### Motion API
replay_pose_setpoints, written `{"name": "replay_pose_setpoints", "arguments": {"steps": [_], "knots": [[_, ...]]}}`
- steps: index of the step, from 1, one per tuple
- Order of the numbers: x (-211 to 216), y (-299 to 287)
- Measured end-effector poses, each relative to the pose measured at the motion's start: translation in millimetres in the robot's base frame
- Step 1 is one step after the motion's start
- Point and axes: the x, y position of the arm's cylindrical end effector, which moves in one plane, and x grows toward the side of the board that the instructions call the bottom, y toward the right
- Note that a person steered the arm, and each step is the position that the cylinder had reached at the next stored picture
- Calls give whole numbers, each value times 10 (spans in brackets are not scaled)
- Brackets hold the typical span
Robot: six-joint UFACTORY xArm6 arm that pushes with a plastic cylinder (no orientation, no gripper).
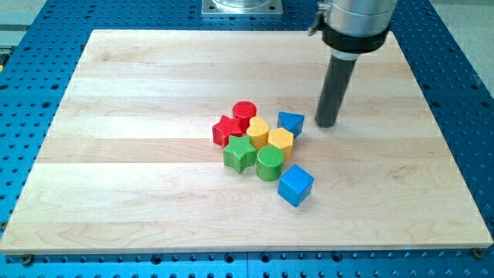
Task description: Move the triangle into the heart
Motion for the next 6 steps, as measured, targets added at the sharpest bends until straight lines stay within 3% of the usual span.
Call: {"name": "replay_pose_setpoints", "arguments": {"steps": [5,6], "knots": [[214,-584],[249,-434]]}}
